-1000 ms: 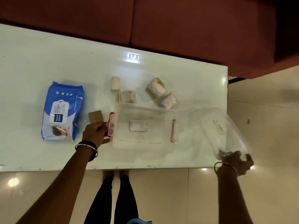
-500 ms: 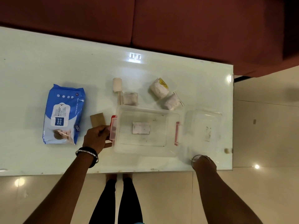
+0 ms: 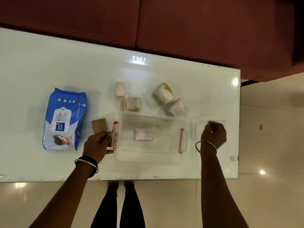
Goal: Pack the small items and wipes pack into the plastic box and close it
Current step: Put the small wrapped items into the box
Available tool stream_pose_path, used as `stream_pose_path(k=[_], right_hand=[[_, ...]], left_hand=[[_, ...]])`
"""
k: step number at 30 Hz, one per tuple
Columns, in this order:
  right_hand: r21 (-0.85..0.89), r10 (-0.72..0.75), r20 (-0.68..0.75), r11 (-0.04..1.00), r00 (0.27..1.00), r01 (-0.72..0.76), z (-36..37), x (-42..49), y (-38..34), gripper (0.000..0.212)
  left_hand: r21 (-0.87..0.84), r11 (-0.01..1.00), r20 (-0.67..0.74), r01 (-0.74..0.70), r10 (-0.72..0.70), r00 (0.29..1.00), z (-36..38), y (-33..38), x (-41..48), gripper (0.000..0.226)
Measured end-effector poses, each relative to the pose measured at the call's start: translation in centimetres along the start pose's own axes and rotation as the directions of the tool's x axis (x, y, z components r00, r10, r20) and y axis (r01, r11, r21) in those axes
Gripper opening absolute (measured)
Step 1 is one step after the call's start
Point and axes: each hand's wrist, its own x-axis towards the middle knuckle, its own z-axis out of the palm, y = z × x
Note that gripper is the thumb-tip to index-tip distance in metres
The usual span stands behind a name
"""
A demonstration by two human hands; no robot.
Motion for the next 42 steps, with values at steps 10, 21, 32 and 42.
stream_pose_path(k=[10,21,32,42], right_hand=[[-0.326,0.268,0.515,0.940,0.814,-0.103,7.6,2.6,-5.2,0.087],[0.148,0.110,0.204,0.979,0.973,-0.141,4.2,1.1,-7.1,0.049],[0.183,-0.134,0.598,0.983,0.790,0.029,3.0,-14.2,-7.6,0.032],[-0.107,0.206,0.709,0.977,0.674,-0.187,9.3,-14.3,-7.0,0.052]], left_hand=[[0.061,0.998,-0.013,-0.033,0.034,0.999,0.2,-0.2,0.0,0.013],[0.062,0.998,-0.029,-0.027,0.029,0.999,0.5,-0.2,0.0,0.014],[0.271,0.957,-0.142,-0.105,0.148,0.979,0.1,0.8,0.0,0.022],[0.365,0.870,-0.249,-0.330,0.433,0.866,1.3,8.5,4.2,0.014]])
